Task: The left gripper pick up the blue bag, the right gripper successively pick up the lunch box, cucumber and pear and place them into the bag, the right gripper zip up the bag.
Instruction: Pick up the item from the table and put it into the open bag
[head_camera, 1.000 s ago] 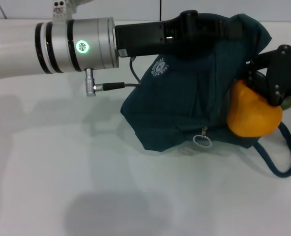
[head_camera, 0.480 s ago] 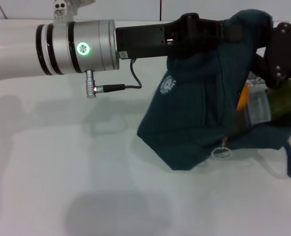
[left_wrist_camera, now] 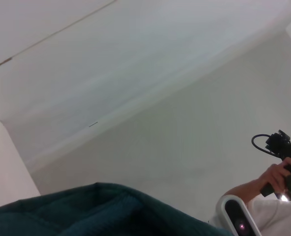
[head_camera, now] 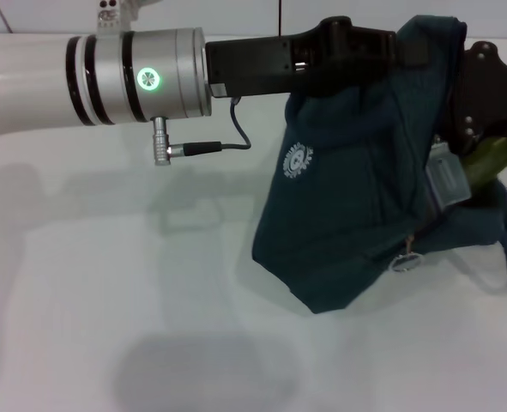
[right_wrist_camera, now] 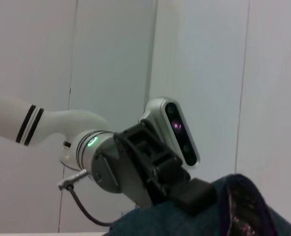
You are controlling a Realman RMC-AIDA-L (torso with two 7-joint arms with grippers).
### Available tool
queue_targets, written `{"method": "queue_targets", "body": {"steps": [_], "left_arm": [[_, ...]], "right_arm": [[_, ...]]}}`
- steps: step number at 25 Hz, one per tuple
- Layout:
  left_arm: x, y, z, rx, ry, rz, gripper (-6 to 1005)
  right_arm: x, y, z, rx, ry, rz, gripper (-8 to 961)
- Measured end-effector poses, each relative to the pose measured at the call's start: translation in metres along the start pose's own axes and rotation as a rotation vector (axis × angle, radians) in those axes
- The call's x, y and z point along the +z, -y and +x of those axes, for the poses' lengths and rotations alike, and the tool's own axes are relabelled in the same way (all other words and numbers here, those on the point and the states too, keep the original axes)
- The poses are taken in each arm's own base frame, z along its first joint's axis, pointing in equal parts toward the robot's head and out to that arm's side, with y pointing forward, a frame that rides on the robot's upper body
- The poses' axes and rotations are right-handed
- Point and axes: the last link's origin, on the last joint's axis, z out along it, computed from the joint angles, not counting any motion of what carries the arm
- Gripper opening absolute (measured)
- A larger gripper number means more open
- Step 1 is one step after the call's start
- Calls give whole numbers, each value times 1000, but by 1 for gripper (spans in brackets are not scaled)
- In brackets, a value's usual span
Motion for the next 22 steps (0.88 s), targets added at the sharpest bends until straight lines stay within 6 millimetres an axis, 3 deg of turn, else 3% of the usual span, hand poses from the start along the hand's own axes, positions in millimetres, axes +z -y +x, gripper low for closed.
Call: {"method": "queue_targets", "body": {"steps": [12,18,22], "left_arm": [[-1,0,2,9,-9,5,67],[-3,2,1,6,-13,8,67],[-5,3,-1,8,-18,12,67]], "right_arm": [[-15,-2,9,76,-30,45,96],[-20,-4,13,107,-43,44,325],[-36,-15,12,139,3,35,420]]}}
